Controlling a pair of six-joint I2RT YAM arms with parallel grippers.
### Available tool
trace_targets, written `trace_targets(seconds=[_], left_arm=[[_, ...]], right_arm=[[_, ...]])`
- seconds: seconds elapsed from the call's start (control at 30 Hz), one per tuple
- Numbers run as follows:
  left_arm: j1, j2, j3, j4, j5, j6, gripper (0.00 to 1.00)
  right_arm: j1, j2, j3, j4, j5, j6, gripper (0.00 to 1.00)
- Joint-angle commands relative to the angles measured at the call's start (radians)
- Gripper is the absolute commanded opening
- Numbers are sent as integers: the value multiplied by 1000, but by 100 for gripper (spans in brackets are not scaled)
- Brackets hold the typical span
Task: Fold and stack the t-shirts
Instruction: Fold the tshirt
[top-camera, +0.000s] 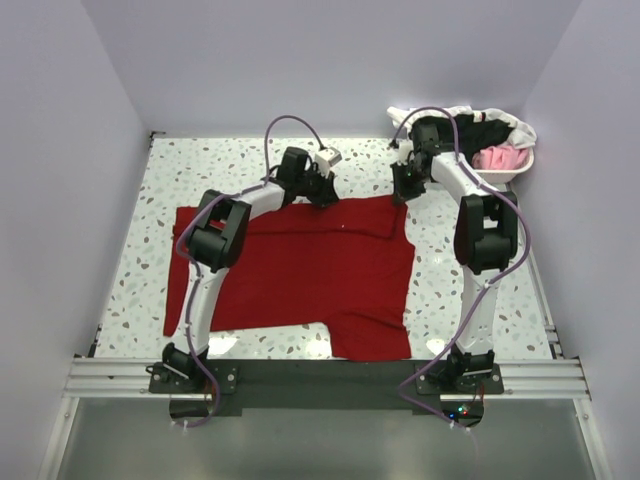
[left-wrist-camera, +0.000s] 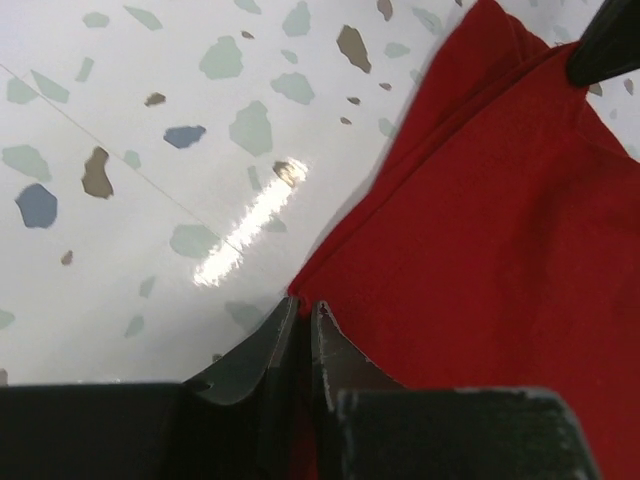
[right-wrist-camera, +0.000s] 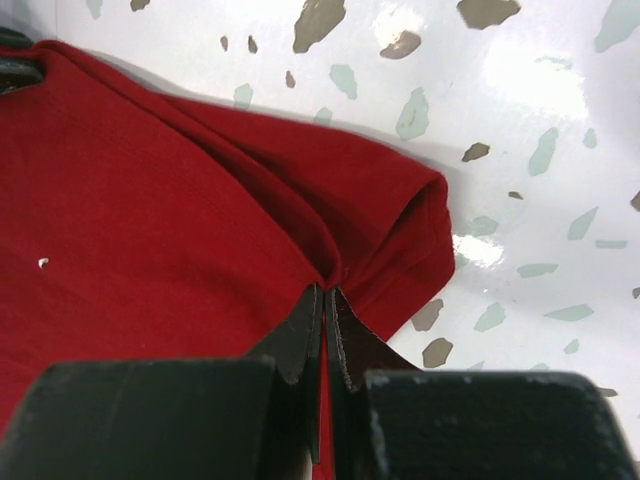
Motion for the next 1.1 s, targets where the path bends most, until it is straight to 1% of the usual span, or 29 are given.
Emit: trace_targets(seconds=[0.0,0.13,0.2,0.23,0.27,0.3,0.33,0.4,0.47,0.53,0.63,0.87,1.07], left_arm=[[1,-138,-71,132,40,-14,14],[6,-227,-184,216,51,-10,15],[6,-273,-210,240,60,3,15],[7,-285,-230,241,72,16,12],[8,-304,-239,238,74,20,11],[8,-311,-246,234,79,20,11],[8,-315,-252,212,98,58,11],[6,-322,-253,185,109,87,13],[7,-336,-266,158,122,105,12],[8,-351,-295,139,145,138,6],[8,-406,-356,111,181,185,0],[8,-497,-505,54,224,308,0],[6,-509,-578,29,258,334,0]], right_arm=[[-5,-88,-21,2,-53,-17,0],[-4,-146,-47,-4,-88,-26,0],[-5,-171,-66,-7,-100,-37,0],[-4,-192,-82,-11,-103,-46,0],[-4,-205,-91,-13,-103,-51,0],[-4,-217,-100,-13,-103,-57,0],[-4,-234,-111,-21,-102,-68,0],[-4,-249,-123,-28,-100,-77,0],[-4,-271,-140,-41,-103,-89,0],[-4,-286,-163,-57,-114,-100,0],[-2,-323,-211,-77,-146,-109,0],[10,-415,-359,-91,-184,-124,0],[21,-432,-442,-82,-197,-128,0]])
